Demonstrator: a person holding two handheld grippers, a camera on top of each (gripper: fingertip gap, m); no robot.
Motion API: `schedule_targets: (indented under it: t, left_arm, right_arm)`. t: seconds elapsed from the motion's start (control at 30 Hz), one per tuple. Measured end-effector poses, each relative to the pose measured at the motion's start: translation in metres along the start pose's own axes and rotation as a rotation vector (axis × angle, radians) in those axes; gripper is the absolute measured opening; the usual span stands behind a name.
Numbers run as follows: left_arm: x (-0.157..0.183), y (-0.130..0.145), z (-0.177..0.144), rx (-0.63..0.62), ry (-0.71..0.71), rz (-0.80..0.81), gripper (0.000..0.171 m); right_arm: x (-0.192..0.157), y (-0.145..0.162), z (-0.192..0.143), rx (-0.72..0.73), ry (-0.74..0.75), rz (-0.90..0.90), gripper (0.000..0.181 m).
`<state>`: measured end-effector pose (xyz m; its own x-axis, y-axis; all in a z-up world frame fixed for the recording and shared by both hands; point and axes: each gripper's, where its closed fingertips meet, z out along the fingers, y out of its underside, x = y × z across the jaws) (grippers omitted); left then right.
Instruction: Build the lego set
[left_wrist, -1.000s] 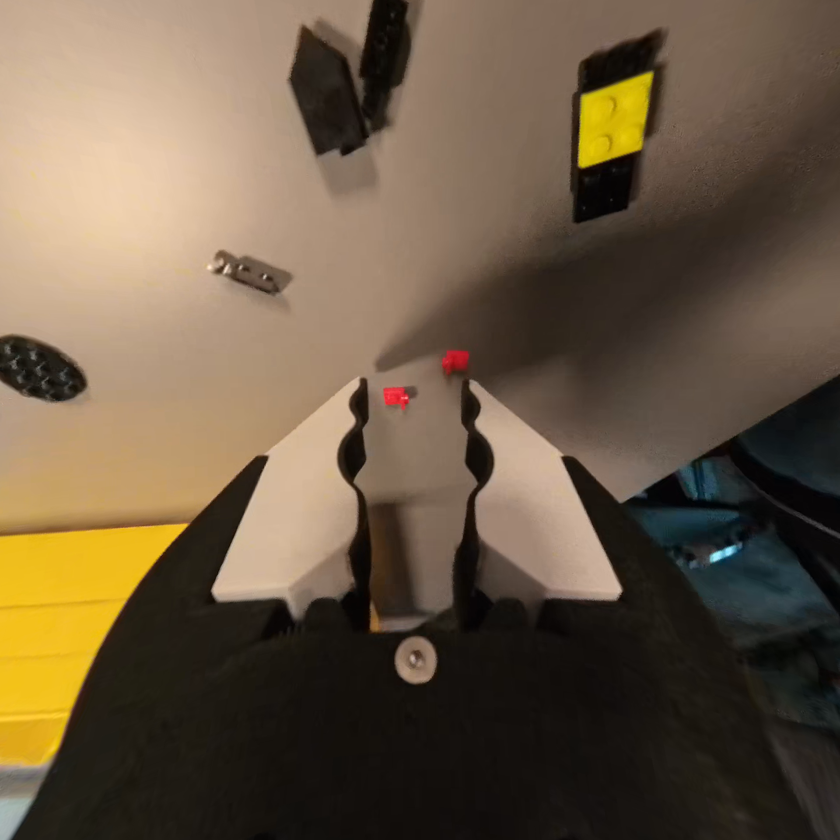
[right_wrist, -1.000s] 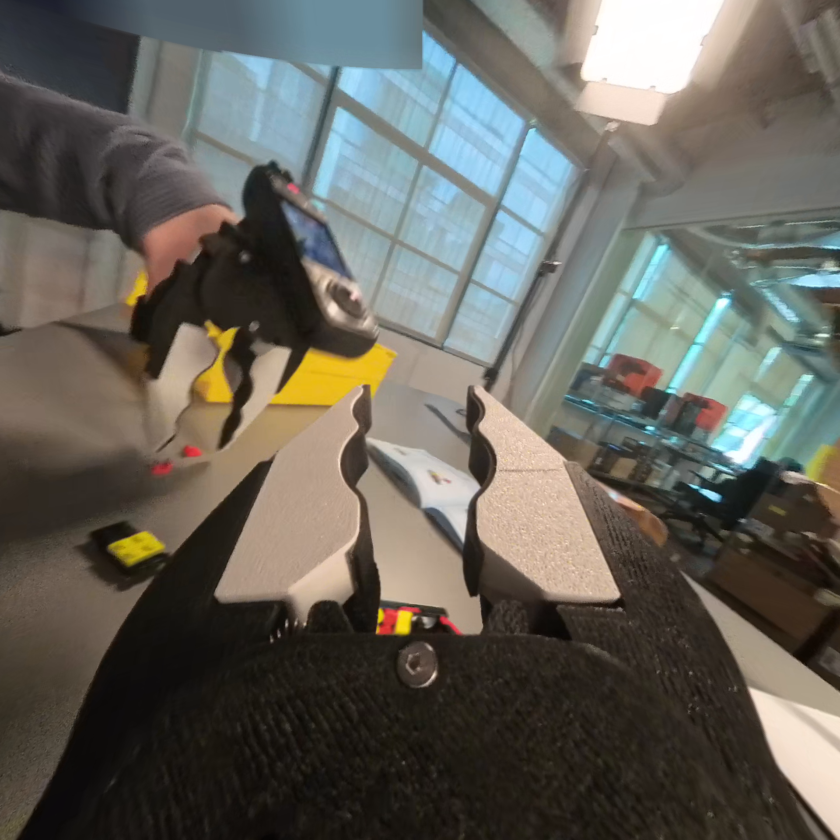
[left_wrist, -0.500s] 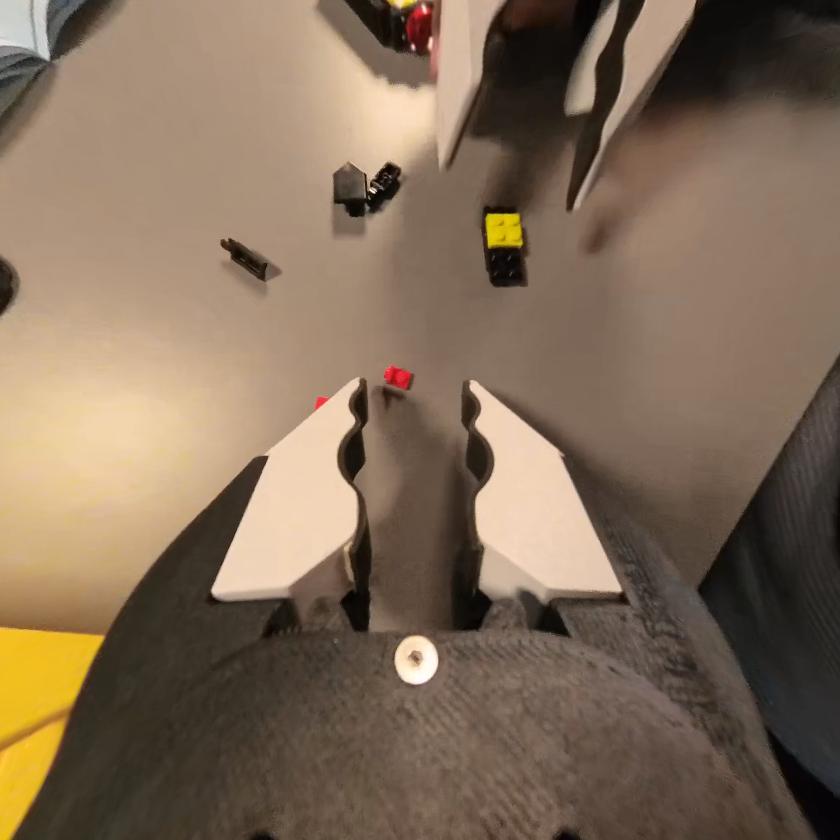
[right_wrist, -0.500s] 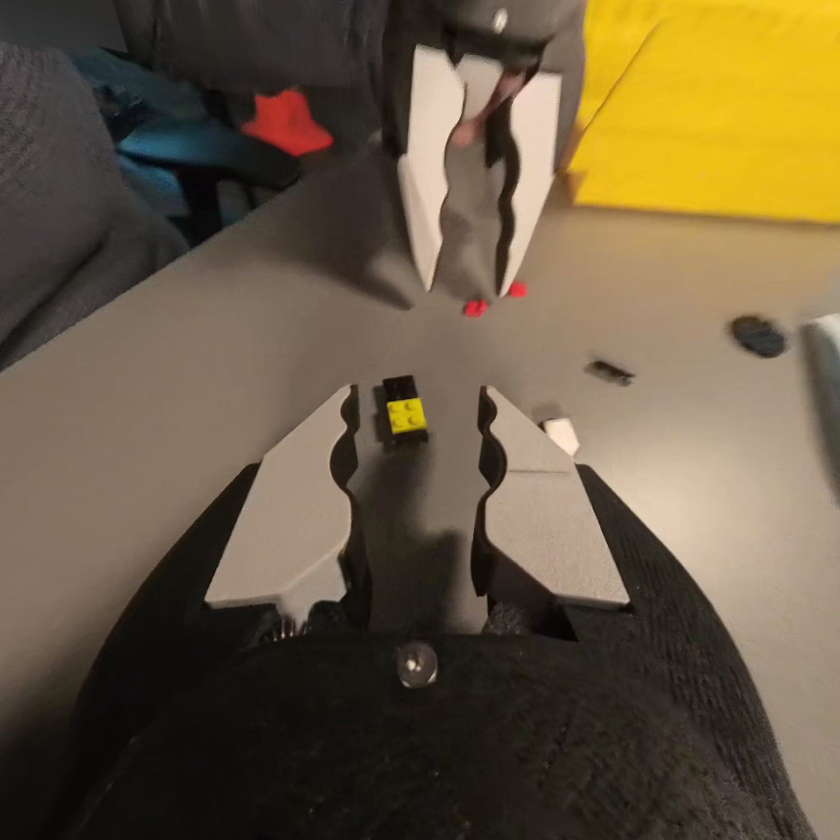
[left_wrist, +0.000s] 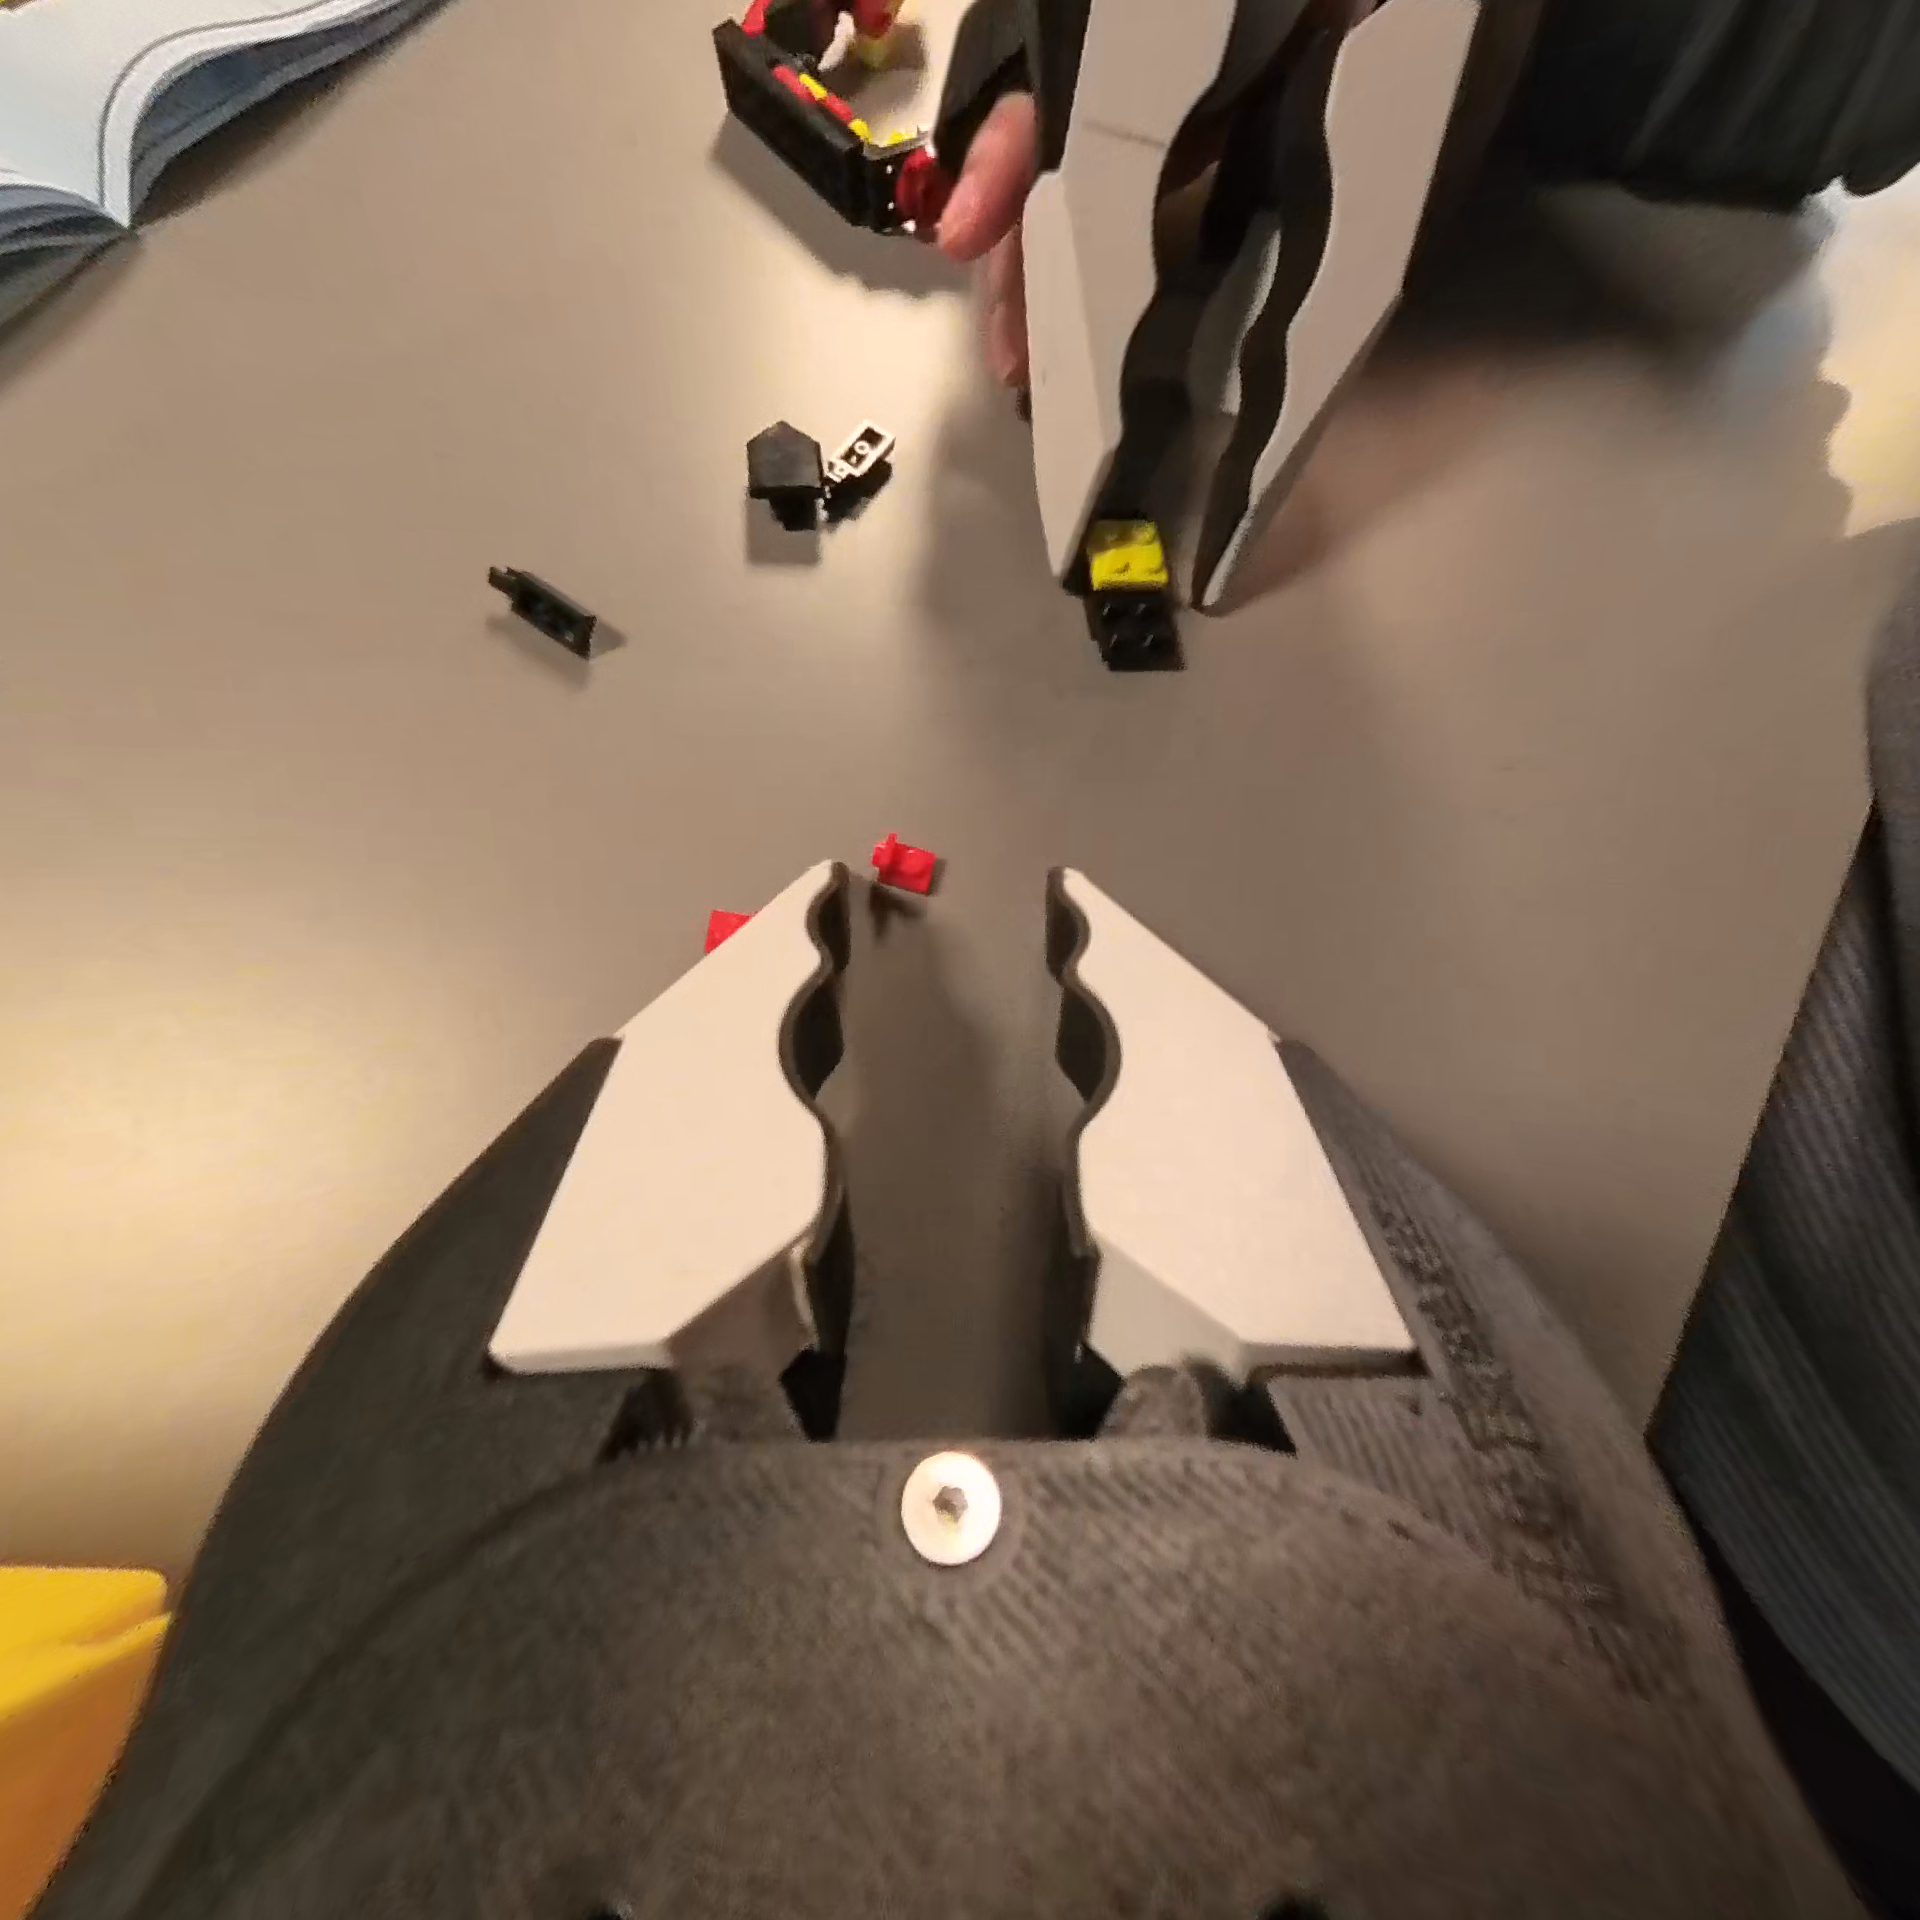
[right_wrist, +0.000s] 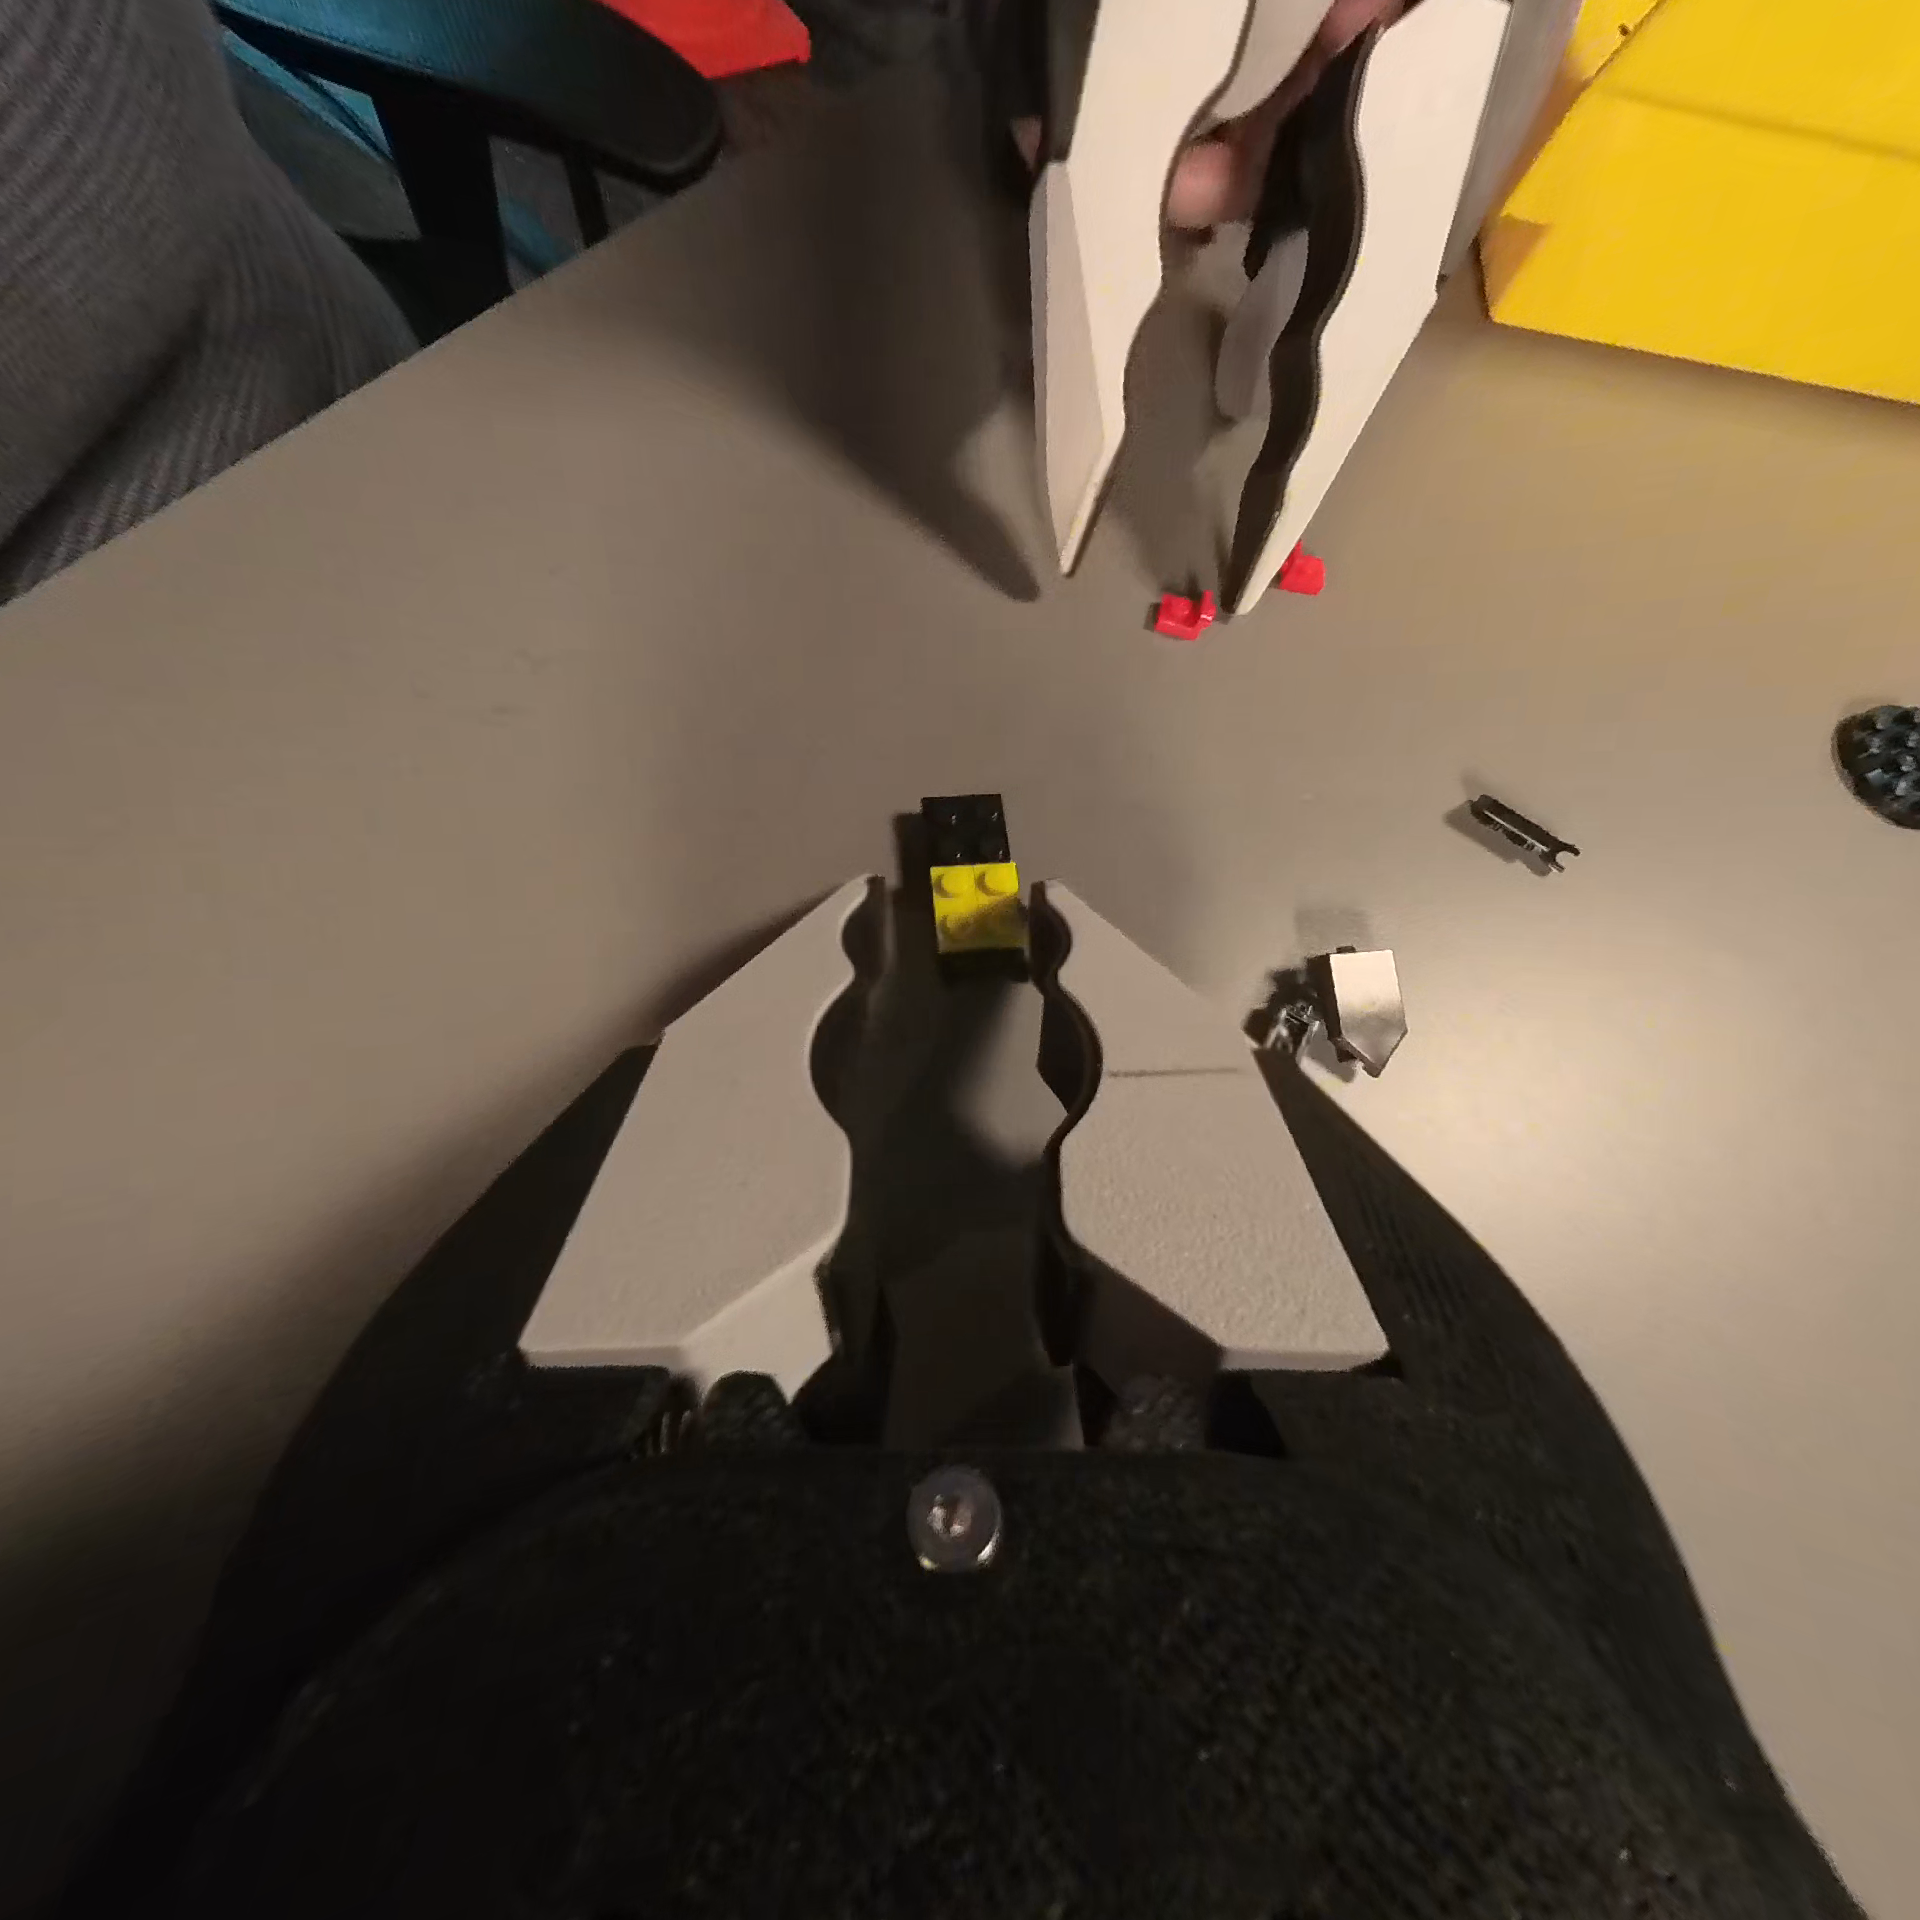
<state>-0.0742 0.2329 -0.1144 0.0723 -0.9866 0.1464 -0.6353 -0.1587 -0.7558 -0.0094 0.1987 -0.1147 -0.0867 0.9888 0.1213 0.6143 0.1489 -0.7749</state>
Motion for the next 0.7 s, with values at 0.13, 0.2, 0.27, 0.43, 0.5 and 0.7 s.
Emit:
schedule_targets:
  t: [0.13,0.2,0.27,0.43,0.5,0.7]
  left_arm:
    - [-0.003,-0.001,0.002,-0.006,0.008,0.017,0.031]
    - [-0.005,-0.002,0.002,-0.008,0.016,0.013,0.028]
    - [-0.006,-0.002,0.002,-0.012,0.021,0.016,0.024]
    - [-0.004,-0.001,0.002,-0.014,0.028,0.052,0.026]
    - [-0.005,-0.001,0.002,-0.012,0.017,0.056,0.024]
    - [-0.011,-0.001,0.003,-0.012,-0.021,0.046,0.012]
  right_arm:
    - [0.0,0.0,0.0,-0.004,0.0,-0.002,0.017]
    - [0.0,0.001,0.0,-0.005,0.002,-0.001,0.016]
    - [0.0,0.001,0.0,-0.006,0.003,0.004,0.016]
    - [0.0,0.001,0.0,-0.007,0.005,0.01,0.016]
    - [0.0,0.001,0.0,-0.007,0.005,0.011,0.016]
    - [0.0,0.001,0.0,-0.007,0.007,0.01,0.016]
